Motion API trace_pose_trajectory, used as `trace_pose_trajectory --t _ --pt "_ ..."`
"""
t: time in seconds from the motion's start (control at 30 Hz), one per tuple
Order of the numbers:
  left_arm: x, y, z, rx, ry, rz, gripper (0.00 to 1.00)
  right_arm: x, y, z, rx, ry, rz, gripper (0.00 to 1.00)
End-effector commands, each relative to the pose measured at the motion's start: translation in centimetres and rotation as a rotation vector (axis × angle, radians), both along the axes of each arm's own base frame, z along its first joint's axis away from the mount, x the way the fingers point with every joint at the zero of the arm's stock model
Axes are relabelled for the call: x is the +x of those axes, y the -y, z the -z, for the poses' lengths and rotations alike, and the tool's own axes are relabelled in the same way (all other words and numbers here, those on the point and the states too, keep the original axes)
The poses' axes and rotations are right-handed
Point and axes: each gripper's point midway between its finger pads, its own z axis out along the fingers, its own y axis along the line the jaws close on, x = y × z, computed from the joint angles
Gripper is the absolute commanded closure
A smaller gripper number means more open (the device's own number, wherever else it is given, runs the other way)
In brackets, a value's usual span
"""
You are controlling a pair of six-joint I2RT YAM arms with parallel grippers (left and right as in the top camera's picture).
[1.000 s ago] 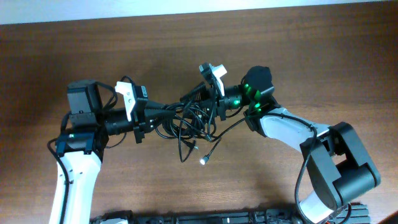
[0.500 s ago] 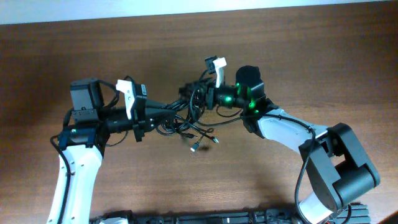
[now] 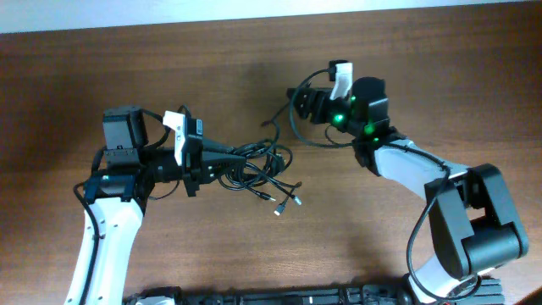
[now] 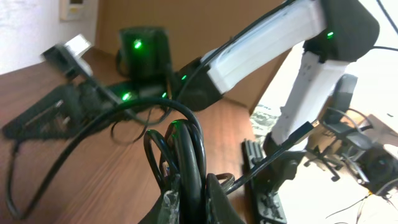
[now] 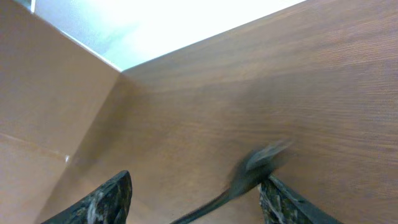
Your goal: Untangle cables
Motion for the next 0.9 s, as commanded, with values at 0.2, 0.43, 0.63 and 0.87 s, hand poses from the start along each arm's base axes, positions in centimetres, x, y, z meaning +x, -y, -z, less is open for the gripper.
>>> trace_pose_trajectory --t 0.2,0.43,0.63,0.87 --pt "3.4 -1.4 3.8 0.244 -0.01 -0.224 1.0 -0.1 4.5 -1.4 0.071 0.02 -0.095 0.01" --pt "6.0 -3.8 6.6 0.397 -0.13 -0.435 1.0 -4.4 1.9 -2.9 0.282 -0.144 -0.346 0.01" --pt "7.2 -5.5 7.8 0.467 -0.197 -0.564 1.0 -7.5 -0.8 -3.6 0.369 -0.273 -0.495 0.01" --pt "7.3 -5.6 7.8 0.45 -0.246 -0.587 1.0 -10.3 -6.4 -6.7 0.332 -0.055 -0.685 0.01"
